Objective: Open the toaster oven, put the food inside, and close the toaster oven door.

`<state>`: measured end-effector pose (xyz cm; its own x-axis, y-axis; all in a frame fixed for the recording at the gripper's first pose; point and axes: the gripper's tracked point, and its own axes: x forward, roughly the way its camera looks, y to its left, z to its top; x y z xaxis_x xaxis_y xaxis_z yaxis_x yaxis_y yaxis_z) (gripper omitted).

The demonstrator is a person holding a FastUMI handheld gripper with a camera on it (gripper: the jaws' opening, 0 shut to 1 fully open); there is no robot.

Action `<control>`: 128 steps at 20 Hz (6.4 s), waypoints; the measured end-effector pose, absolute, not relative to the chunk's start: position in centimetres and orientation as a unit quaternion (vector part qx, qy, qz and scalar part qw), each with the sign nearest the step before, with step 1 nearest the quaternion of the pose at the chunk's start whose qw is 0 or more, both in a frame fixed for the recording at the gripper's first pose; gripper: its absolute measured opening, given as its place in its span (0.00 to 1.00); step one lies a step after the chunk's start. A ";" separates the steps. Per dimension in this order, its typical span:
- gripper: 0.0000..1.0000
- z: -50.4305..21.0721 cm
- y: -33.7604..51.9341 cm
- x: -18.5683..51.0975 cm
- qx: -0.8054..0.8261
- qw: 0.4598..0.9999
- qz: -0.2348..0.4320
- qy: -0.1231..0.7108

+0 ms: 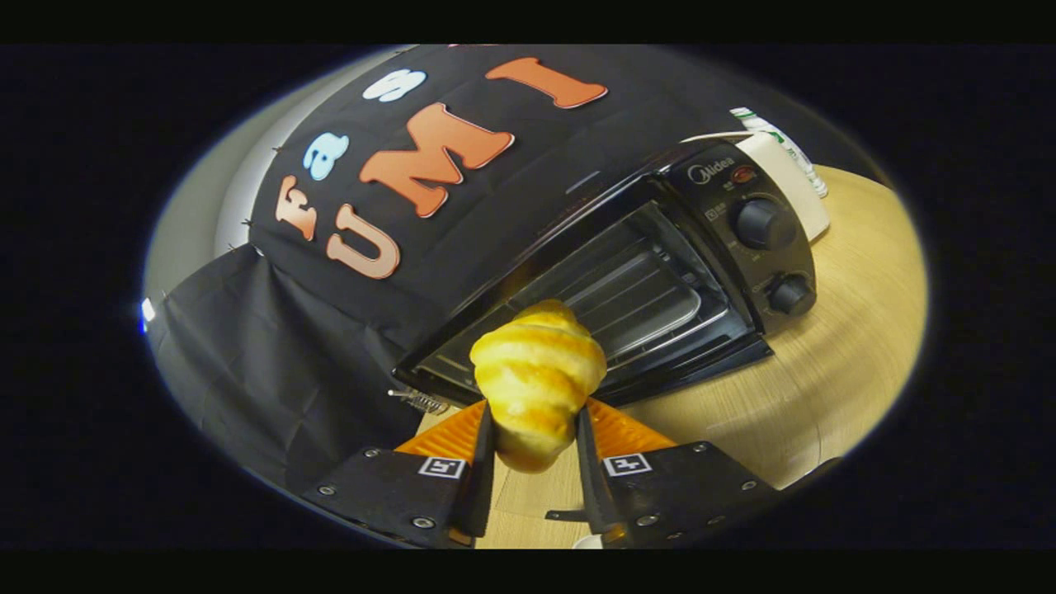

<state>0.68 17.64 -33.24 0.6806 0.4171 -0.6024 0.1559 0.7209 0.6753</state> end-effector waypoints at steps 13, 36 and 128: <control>0.46 -35.9 17.7 6.3 0.347 0.854 0.046 0.385; 0.77 -32.0 15.4 3.2 0.164 0.924 0.031 0.343; 0.97 -8.0 13.2 -0.7 0.011 0.993 0.078 0.084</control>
